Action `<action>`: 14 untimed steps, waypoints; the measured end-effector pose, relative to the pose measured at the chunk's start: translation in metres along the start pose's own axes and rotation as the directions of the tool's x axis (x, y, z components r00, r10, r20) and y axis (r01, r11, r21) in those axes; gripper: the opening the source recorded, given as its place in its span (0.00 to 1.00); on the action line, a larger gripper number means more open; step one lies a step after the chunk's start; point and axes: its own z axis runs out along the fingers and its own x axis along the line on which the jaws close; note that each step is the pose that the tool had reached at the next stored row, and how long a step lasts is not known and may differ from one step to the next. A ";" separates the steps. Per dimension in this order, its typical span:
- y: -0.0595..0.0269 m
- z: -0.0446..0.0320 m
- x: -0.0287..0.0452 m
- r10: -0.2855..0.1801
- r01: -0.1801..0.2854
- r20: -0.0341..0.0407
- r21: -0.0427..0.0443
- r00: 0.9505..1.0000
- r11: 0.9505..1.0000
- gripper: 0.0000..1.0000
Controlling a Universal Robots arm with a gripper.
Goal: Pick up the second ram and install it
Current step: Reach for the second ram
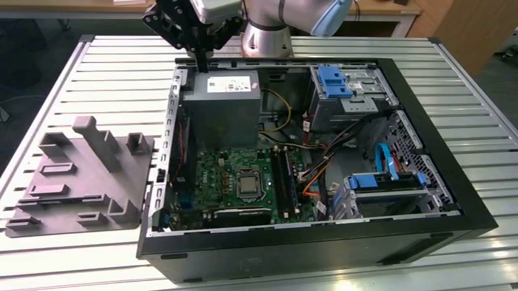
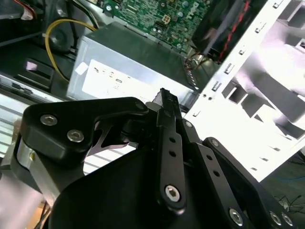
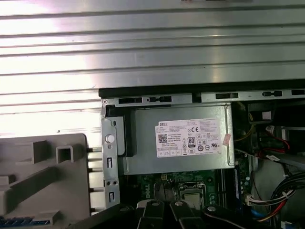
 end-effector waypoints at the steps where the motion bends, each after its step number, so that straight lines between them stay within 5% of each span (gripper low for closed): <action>1: -0.0002 -0.0001 0.0030 0.000 0.000 0.001 0.000 1.000 1.000 0.10; 14: -0.0030 -0.0013 0.0401 0.000 0.000 0.008 0.000 1.000 1.000 0.10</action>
